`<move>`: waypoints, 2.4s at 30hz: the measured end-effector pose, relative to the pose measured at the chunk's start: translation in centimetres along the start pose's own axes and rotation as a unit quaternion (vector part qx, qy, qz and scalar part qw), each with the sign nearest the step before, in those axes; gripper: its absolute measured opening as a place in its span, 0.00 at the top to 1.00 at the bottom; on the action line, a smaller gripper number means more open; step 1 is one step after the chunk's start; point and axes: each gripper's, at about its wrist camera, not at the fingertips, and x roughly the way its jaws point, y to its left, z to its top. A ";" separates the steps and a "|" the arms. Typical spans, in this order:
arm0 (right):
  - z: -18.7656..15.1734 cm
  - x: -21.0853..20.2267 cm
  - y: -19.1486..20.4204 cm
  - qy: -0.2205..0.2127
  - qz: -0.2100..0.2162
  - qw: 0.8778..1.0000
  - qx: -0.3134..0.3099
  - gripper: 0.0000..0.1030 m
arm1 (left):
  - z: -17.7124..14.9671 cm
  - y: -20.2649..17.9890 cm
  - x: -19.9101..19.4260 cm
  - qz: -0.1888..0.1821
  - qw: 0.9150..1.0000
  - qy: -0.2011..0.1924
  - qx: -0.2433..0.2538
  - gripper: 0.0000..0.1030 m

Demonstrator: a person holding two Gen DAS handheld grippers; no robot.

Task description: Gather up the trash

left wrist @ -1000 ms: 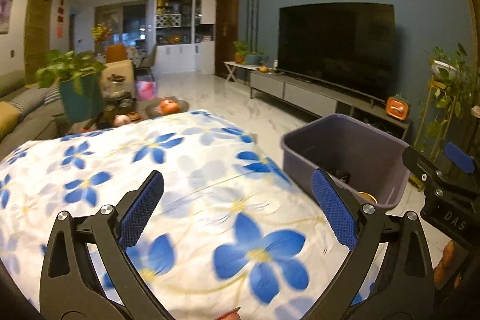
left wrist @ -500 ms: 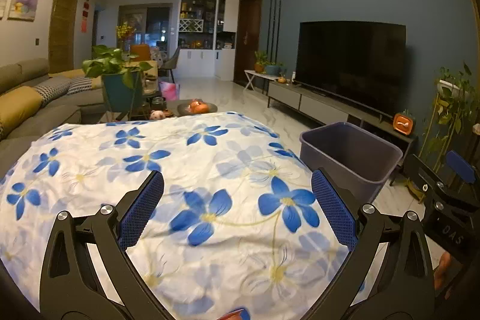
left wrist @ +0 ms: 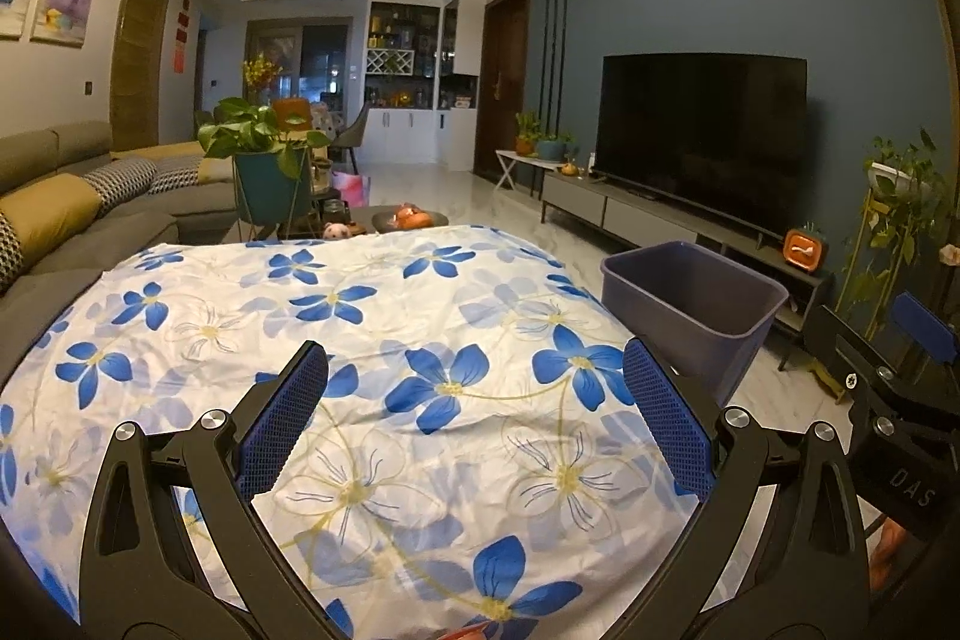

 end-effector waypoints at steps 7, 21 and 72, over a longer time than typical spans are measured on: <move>-0.3 -1.1 0.1 -0.007 0.002 1.000 0.002 0.05 | -0.2 0.2 -1.1 0.005 1.000 -0.005 0.001 0.06; -0.3 -1.6 -0.2 -0.011 0.004 1.000 0.008 0.05 | 0.1 0.0 -1.8 0.005 1.000 -0.012 0.000 0.06; 0.1 -1.8 -0.6 -0.015 0.002 1.000 0.017 0.05 | 0.5 -0.8 -1.8 -0.004 1.000 -0.015 -0.005 0.06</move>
